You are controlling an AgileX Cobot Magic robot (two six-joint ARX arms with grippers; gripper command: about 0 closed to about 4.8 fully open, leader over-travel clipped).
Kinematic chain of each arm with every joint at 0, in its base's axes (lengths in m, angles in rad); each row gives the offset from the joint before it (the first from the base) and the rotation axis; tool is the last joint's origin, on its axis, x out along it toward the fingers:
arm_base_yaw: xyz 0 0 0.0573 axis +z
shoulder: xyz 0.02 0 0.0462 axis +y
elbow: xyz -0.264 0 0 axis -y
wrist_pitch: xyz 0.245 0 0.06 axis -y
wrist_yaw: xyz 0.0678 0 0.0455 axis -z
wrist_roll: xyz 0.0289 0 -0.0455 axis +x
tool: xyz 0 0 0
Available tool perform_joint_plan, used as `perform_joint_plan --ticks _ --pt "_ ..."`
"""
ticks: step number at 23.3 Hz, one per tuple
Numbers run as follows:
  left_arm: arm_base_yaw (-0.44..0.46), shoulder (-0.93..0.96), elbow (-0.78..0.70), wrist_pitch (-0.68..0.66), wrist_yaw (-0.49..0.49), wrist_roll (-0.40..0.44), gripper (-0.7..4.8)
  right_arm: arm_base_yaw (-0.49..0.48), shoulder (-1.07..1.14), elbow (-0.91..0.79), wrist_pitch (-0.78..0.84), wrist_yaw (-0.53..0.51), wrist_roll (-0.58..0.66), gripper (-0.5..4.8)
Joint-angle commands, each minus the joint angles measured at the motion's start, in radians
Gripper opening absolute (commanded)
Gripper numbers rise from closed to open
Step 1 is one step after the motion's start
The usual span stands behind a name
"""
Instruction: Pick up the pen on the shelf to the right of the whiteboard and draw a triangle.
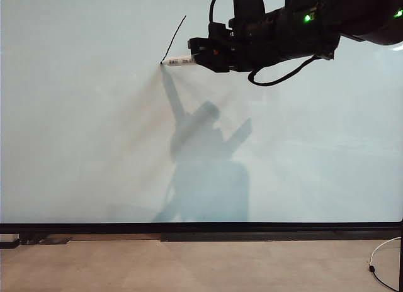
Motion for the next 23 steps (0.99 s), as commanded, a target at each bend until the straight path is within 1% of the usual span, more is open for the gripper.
perform_joint_plan --ticks 1,11,14,23 --pt "0.0 0.0 0.003 0.005 0.0 0.001 -0.05 0.002 0.002 0.006 0.018 0.002 0.006 -0.06" --pt "0.0 0.0 0.003 0.006 0.0 0.001 -0.05 0.013 0.023 0.008 0.027 -0.003 0.006 -0.05" --pt "0.0 0.0 0.003 0.006 0.0 0.001 -0.05 0.013 0.031 0.017 0.025 -0.023 0.006 -0.05" --pt "0.0 0.0 0.003 0.006 0.0 0.001 -0.05 0.013 0.07 0.037 0.025 -0.018 0.006 -0.05"
